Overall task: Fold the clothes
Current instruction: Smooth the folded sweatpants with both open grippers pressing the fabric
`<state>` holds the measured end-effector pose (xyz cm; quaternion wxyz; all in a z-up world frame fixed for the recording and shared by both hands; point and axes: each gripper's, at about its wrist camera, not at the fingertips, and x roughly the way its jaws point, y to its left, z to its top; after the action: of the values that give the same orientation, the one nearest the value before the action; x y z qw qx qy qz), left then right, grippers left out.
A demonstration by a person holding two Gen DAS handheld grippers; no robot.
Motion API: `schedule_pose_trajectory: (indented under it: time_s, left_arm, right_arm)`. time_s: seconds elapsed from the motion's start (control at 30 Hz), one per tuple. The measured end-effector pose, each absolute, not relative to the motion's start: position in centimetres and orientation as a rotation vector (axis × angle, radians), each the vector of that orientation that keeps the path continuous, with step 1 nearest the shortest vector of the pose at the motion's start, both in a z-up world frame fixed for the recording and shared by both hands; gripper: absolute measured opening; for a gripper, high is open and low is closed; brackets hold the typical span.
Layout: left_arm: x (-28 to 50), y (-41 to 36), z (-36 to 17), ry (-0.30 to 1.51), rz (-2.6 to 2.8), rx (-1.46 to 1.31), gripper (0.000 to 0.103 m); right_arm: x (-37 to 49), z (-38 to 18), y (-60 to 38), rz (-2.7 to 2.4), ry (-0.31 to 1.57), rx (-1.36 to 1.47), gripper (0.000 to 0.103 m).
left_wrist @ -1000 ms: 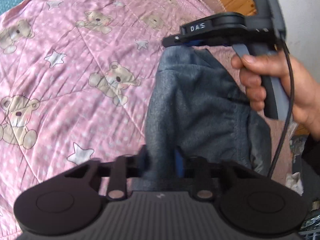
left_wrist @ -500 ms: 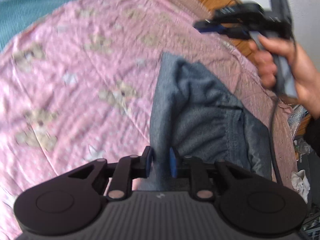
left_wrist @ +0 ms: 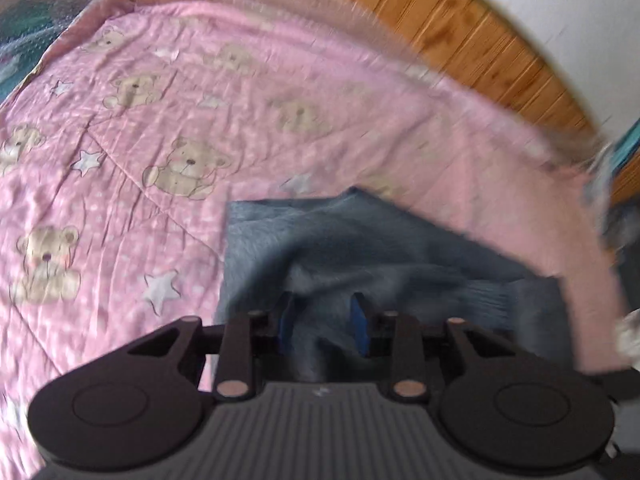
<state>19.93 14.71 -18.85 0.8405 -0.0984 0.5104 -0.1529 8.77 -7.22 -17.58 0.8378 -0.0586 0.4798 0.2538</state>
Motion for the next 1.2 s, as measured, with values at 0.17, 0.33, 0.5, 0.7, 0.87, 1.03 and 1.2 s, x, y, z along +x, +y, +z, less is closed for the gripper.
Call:
schedule_pose_trajectory:
  time_s: [0.17, 0.33, 0.5, 0.7, 0.87, 1.03, 1.2]
  left_arm:
    - [20.9, 14.7, -18.7, 1.092, -0.319, -0.202, 0.027]
    - [16.9, 15.8, -15.3, 1.055, -0.375, -0.259, 0.036]
    - [11.0, 15.1, -14.7, 1.082, -0.427, -0.304, 0.038]
    - [6.7, 11.9, -18.4, 1.203, -0.473, -0.239, 0.038]
    - [6.8, 13.2, -15.6, 1.102, -0.528, -0.249, 0.038]
    - [12.5, 17.9, -13.1, 0.98, -0.425, -0.323, 0.043]
    - [21.2, 16.8, -16.8, 1.047, -0.39, -0.312, 0.043]
  right_arm:
    - [7.8, -18.0, -9.9, 0.493, 1.002, -0.014, 0.023]
    - [9.5, -14.3, -12.1, 0.429, 0.933, 0.117, 0.035]
    - [14.0, -13.5, -9.8, 0.492, 0.85, 0.053, 0.035]
    - [16.0, -17.7, -8.3, 0.463, 0.949, -0.098, 0.015]
    - [15.1, -17.1, -8.3, 0.434, 0.944, -0.131, 0.018]
    - [11.7, -13.2, -6.7, 0.471, 0.864, -0.133, 0.033]
    - [7.7, -14.7, -4.4, 0.517, 0.881, -0.231, 0.034]
